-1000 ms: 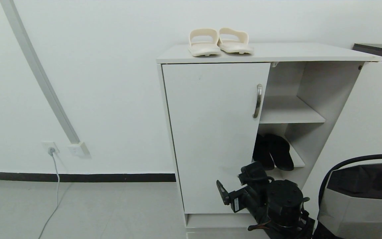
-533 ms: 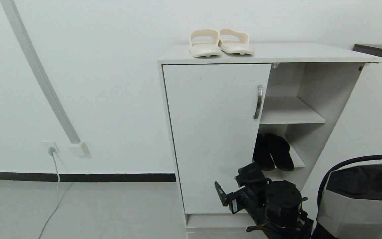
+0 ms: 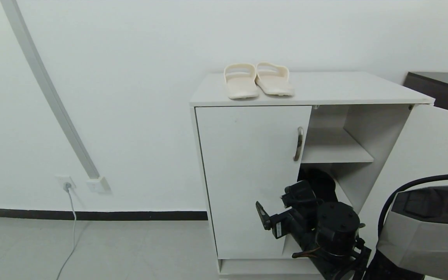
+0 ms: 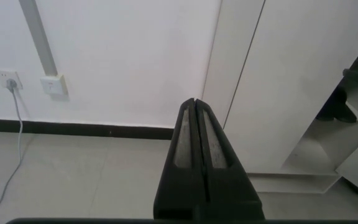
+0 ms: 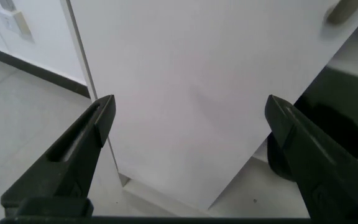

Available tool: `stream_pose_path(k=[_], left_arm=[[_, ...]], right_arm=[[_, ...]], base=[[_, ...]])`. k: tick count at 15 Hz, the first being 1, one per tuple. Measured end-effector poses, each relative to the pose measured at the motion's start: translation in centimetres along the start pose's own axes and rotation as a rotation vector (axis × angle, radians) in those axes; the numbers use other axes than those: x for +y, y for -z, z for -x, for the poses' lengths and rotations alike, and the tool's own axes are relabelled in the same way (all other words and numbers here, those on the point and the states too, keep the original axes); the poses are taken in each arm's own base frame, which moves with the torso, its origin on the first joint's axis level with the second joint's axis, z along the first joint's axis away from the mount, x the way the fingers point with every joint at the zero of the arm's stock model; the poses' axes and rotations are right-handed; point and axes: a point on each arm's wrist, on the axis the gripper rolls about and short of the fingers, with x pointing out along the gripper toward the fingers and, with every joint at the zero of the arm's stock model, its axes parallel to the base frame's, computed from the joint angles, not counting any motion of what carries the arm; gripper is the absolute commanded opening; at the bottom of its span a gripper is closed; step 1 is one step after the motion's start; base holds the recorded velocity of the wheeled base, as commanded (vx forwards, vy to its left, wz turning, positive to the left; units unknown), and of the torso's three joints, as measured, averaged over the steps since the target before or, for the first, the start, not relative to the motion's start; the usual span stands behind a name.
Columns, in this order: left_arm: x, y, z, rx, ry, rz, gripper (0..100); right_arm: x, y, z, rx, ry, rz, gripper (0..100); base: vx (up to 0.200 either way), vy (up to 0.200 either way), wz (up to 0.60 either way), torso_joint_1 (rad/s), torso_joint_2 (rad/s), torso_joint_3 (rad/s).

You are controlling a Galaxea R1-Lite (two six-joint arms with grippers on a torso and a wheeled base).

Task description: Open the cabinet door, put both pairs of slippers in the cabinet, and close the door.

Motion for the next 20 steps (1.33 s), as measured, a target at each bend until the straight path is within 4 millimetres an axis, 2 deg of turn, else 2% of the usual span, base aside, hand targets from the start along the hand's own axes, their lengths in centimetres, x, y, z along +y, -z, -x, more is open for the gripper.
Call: stream_pose_path(k=[10, 20], left_arm=[[0.0, 0.0, -0.01, 0.001, 0.0, 0.0, 0], [0.0, 0.0, -0.01, 0.002, 0.0, 0.0, 0]], right_arm=[[-0.23, -0.09, 0.03, -0.001, 0.005, 0.002, 100], [-0.18, 0.09, -0.12, 0.002, 0.006, 0.005, 100]], base=[[0.0, 0.0, 0.0, 0.173, -0.49, -0.315], [0.0, 0.0, 0.0, 0.235, -0.56, -0.319]])
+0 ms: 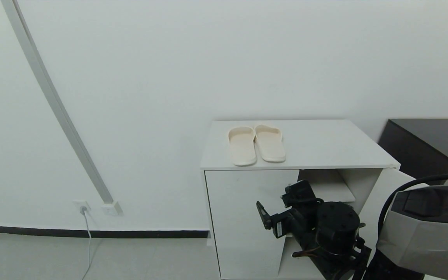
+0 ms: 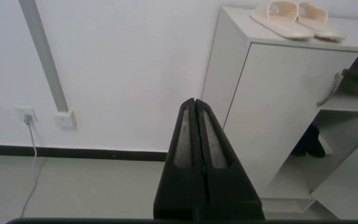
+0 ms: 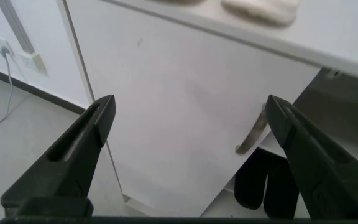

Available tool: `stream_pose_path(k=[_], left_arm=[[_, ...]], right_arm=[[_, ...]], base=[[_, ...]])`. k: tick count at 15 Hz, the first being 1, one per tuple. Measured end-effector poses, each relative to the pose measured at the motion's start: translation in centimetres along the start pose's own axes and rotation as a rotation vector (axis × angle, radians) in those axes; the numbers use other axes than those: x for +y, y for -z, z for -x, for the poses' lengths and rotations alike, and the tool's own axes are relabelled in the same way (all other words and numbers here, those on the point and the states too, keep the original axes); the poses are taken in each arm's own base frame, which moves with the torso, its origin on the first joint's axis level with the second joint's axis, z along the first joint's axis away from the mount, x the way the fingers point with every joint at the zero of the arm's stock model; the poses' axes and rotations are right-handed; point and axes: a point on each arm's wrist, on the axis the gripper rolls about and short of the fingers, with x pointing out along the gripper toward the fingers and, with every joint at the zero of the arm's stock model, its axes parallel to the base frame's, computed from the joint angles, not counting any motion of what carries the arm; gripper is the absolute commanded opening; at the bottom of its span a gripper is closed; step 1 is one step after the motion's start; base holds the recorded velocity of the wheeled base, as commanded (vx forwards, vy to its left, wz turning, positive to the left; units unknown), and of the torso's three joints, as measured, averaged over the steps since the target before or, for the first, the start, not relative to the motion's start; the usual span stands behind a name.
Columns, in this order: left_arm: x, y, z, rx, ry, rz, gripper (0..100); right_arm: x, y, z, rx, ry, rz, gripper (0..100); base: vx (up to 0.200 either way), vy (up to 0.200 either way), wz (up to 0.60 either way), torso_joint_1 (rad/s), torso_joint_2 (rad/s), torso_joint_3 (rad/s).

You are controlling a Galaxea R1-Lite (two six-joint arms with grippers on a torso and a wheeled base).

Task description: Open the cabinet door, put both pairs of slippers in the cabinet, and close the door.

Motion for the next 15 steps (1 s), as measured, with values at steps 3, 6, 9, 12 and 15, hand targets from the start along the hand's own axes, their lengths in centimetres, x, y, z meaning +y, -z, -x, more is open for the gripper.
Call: stream_pose_path(k=[3, 6, 9, 12, 15], left_arm=[[0.0, 0.0, 0.0, 0.0, 0.0, 0.0, 0], [0.0, 0.0, 0.0, 0.0, 0.0, 0.0, 0], [0.0, 0.0, 0.0, 0.0, 0.0, 0.0, 0], [0.0, 0.0, 0.0, 0.0, 0.0, 0.0, 0], [0.0, 0.0, 0.0, 0.0, 0.0, 0.0, 0]], right_arm=[[0.0, 0.2, 0.0, 0.005, 0.001, 0.002, 100], [0.0, 0.2, -0.1, 0.006, 0.0, 0.003, 100], [0.0, 0.3, 0.0, 0.009, 0.0, 0.005, 100], [0.1, 0.3, -0.4, 0.002, -0.006, 0.012, 100], [0.4, -0.4, -2.0, 0.009, 0.0, 0.022, 100]], base=[[0.0, 0.0, 0.0, 0.251, -0.56, -0.312], [0.0, 0.0, 0.0, 0.189, -0.41, -0.224], [0.0, 0.0, 0.0, 0.17, -0.37, -0.206], [0.0, 0.0, 0.0, 0.025, -0.05, -0.022], [0.0, 0.0, 0.0, 0.0, 0.0, 0.0]])
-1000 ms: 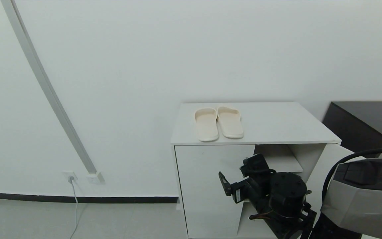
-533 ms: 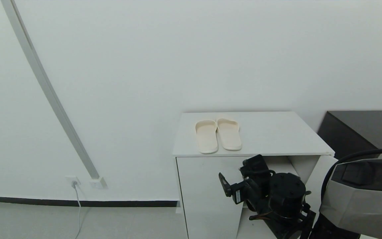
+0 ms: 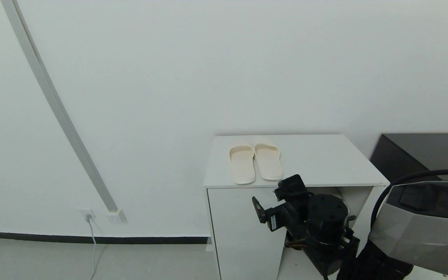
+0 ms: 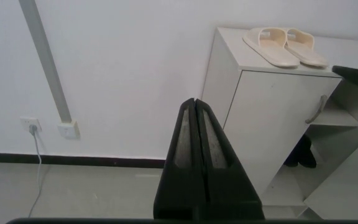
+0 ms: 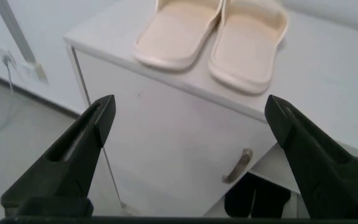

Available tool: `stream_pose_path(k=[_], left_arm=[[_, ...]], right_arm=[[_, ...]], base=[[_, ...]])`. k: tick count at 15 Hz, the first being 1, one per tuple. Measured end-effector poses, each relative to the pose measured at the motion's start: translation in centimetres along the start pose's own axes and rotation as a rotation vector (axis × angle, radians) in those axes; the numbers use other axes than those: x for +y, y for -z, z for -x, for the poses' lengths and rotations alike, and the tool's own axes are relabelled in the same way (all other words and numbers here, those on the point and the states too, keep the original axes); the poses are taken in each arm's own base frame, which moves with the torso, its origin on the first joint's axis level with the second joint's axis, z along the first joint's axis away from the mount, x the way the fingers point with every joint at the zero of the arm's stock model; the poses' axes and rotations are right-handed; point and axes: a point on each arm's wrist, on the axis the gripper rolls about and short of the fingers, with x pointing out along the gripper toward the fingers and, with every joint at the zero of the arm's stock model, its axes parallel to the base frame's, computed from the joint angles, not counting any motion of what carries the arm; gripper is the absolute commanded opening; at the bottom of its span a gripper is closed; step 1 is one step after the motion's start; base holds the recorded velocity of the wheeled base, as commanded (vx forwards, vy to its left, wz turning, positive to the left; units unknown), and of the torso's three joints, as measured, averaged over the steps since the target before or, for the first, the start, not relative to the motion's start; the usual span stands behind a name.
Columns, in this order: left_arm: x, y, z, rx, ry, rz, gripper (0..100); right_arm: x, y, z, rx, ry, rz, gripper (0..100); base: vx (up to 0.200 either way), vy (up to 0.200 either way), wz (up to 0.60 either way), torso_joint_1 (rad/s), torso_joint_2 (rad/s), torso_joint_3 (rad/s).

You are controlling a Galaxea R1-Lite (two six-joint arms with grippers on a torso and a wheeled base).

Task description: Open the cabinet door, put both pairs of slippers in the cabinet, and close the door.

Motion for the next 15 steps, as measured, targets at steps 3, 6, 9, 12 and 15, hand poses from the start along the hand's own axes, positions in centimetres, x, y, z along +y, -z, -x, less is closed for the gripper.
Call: stream_pose_path(k=[3, 6, 9, 12, 15], left_arm=[[0.0, 0.0, 0.0, 0.001, 0.003, -0.001, 0], [0.0, 0.0, 0.0, 0.0, 0.003, -0.002, 0], [0.0, 0.0, 0.0, 0.0, -0.003, -0.003, 0], [0.0, 0.0, 0.0, 0.0, -0.003, -0.001, 0], [0.0, 0.0, 0.0, 0.001, 0.001, -0.001, 0]], right_arm=[[0.5, -1.5, -2.3, 0.146, 0.022, -0.03, 100], [1.1, -5.2, -4.1, 0.155, 0.135, -0.135, 100], [1.7, -7.3, -4.4, 0.111, 0.184, -0.18, 100], [2.0, -6.9, -4.5, 0.119, 0.181, -0.189, 100], [2.2, -6.2, -4.7, 0.132, 0.18, -0.188, 100]], base=[[0.0, 0.0, 0.0, 0.0, 0.0, 0.0], [0.0, 0.0, 0.0, 0.0, 0.0, 0.0], [0.0, 0.0, 0.0, 0.0, 0.0, 0.0], [0.133, 0.0, 0.0, 0.002, 0.0, 0.003], [0.2, 0.0, 0.0, -0.004, -0.01, 0.005]])
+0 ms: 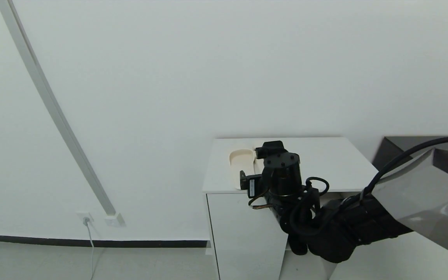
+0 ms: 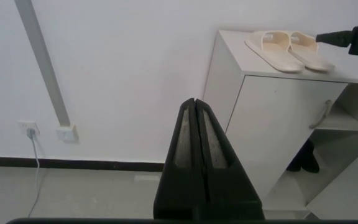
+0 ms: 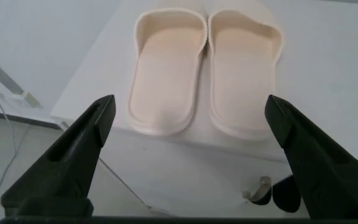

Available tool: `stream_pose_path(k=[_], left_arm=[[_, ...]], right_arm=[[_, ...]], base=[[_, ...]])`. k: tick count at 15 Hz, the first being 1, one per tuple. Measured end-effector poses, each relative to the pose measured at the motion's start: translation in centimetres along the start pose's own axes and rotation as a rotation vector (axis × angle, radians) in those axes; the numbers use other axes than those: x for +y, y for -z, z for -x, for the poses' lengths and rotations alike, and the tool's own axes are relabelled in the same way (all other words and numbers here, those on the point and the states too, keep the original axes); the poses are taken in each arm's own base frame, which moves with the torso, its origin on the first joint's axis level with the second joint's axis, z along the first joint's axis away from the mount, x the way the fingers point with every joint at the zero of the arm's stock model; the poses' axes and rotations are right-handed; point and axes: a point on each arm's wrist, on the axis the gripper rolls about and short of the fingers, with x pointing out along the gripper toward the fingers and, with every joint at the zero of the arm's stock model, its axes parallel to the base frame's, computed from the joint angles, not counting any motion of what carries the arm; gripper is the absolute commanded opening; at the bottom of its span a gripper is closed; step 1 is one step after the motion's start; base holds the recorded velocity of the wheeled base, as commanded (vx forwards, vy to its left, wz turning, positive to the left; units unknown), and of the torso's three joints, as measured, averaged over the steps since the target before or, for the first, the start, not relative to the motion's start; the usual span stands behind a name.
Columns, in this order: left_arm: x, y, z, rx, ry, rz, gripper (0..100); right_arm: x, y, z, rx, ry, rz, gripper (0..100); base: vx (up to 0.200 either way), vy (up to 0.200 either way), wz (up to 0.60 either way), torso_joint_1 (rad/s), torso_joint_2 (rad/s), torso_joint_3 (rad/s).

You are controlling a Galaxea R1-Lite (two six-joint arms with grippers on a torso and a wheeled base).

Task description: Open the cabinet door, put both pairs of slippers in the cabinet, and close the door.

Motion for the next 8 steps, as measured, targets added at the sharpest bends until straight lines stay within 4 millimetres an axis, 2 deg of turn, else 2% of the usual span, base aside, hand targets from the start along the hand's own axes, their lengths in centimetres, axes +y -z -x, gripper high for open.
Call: stream_pose_path(k=[4, 8], left_arm=[[0.0, 0.0, 0.0, 0.0, 0.0, 0.0, 0], [0.0, 0.0, 0.0, 0.0, 0.0, 0.002, 0]], right_arm=[[-0.1, 1.5, -0.4, 0.033, 0.007, 0.021, 100], [0.1, 2.7, -1.2, 0.022, -0.02, 0.011, 100]], base=[[0.2, 0.0, 0.0, 0.01, 0.0, 0.004], [0.0, 0.0, 0.0, 0.0, 0.0, 0.0]])
